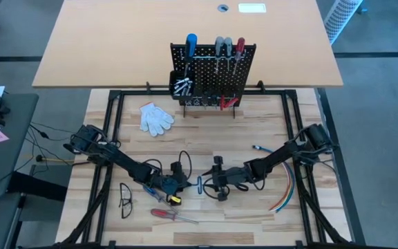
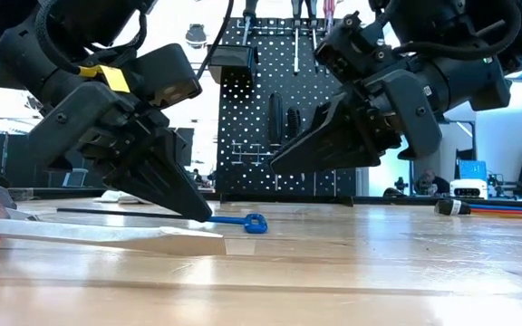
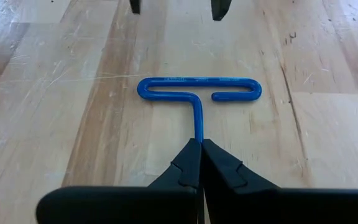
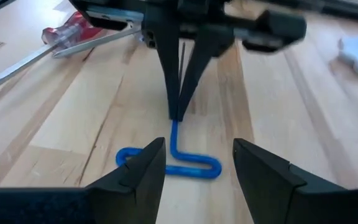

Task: Hang tools onto peg board
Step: Hang the blue pick tool on the pegboard

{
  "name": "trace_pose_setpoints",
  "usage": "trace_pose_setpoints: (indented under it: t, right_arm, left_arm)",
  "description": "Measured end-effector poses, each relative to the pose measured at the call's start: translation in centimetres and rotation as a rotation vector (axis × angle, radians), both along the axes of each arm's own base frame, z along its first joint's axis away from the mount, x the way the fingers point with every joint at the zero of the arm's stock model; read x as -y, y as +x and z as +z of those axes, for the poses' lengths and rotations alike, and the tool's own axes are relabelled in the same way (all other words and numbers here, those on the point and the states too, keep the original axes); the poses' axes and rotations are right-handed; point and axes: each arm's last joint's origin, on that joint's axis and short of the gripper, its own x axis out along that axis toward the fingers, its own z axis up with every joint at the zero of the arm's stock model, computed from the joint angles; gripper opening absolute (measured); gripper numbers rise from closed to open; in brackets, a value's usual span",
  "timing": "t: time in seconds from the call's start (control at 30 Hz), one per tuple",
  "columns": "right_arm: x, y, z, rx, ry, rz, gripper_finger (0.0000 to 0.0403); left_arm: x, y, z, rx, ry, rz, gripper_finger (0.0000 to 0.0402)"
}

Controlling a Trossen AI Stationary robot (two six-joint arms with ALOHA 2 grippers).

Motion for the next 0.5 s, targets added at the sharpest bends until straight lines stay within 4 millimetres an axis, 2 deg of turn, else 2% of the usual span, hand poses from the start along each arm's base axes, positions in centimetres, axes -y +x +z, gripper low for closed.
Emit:
trace_pose_setpoints:
  t: [0.17,0.43,0.5]
  right_arm:
    - [0.8,0.0,-0.4,-0.046,0.104,-0.072,0.0195]
    - [0.9,-0.1,-0.7,-0.085,0.093,-0.071,0.0195]
    - [0.7,-0.2,-0.8,-0.089,0.04,-0.036,0.0195]
  left_arm:
    - [0.1,-0.1,1.4,-0.022,0.014,0.002,0.0]
    - [0.8,-0.5,3.0,-0.033,0.058,0.006,0.0]
    - [0.9,-0.6,3.2,-0.03,0.058,0.003,0.0]
